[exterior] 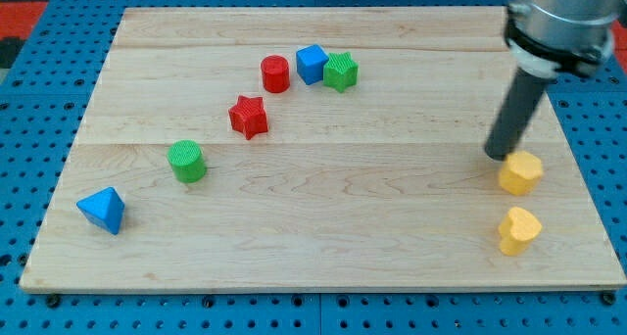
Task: Separate the blue cube and green star
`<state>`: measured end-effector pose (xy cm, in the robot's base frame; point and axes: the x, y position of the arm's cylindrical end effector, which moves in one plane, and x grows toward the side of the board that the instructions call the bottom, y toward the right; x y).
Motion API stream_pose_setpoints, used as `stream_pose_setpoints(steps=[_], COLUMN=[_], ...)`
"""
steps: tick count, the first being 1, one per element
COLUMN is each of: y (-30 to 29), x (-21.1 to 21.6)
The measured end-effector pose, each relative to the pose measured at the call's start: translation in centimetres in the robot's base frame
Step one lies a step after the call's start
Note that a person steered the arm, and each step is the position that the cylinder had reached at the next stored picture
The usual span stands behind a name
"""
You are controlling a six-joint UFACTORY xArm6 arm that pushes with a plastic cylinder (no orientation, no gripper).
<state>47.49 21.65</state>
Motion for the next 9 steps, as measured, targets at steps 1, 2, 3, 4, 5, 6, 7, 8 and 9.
stream_pose_setpoints(steps=[1,2,3,4,5,6,7,8,9], y=[1.0,5.7,3.0,5.2,6.5,-1.9,-15.2,-20.5,-21.8], x=[-3.2,-1.0,3.5,3.2,-1.0,-5.2,-4.2,-9.0,-15.0])
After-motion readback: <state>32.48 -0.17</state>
